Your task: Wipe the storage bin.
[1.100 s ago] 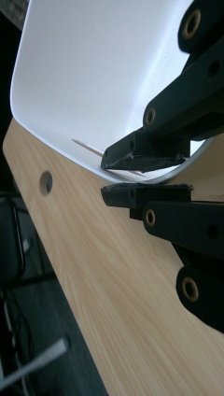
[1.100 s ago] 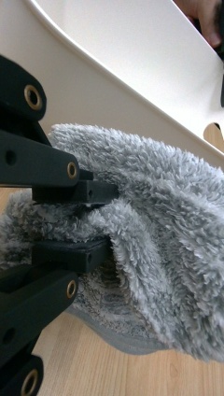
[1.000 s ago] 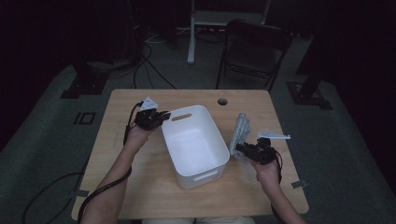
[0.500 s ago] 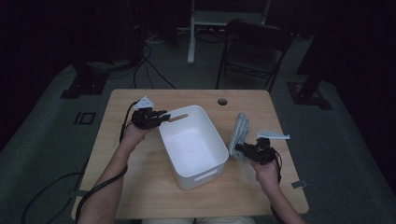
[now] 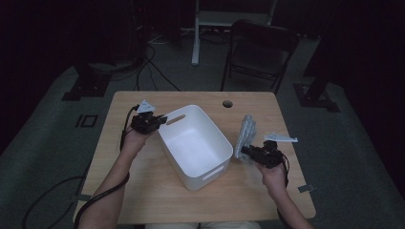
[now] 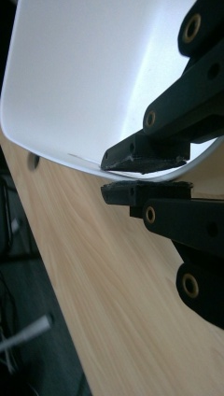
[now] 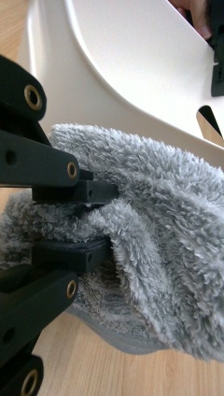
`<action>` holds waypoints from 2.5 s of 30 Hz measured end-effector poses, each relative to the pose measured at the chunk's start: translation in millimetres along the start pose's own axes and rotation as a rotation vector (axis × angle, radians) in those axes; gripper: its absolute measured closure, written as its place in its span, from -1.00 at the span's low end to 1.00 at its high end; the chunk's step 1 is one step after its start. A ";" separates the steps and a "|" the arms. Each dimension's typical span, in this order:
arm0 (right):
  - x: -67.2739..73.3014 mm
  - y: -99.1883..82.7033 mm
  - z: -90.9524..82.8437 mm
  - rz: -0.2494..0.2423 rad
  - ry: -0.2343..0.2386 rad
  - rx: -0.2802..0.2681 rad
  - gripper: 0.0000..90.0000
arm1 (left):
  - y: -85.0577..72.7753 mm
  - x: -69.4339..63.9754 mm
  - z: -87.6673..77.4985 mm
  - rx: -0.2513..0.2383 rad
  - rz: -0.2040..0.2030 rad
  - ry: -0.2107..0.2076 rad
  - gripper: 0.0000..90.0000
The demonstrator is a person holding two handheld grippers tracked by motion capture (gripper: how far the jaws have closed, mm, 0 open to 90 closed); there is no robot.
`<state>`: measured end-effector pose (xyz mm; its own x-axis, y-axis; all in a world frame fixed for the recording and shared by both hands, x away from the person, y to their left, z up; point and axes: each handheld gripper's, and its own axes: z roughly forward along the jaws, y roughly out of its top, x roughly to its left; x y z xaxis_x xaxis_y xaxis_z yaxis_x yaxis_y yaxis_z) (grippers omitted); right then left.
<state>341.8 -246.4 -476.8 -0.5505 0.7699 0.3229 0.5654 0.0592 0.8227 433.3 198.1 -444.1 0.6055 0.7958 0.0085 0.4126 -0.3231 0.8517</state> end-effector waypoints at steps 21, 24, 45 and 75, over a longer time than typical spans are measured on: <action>2.6 1.1 -0.8 -0.001 0.006 -0.005 0.67 | -18.8 12.6 -21.0 -0.041 -0.016 -0.083 0.57; 2.6 0.9 0.0 -0.001 0.005 -0.002 0.67 | -17.3 11.5 -18.9 -0.036 -0.016 -0.056 0.69; 3.1 3.0 -2.5 -0.005 0.008 -0.012 0.67 | -19.7 -19.4 -25.0 -0.027 -0.162 0.207 0.90; 31.0 20.7 24.5 -0.097 0.005 -0.040 0.68 | -35.6 -14.7 -32.5 -0.133 -0.063 0.091 0.79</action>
<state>351.5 -205.8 -461.3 -0.6045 0.7586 0.2431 0.4847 0.1081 0.8680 387.6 214.5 -457.6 0.5142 0.8577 -0.0050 0.3509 -0.2051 0.9137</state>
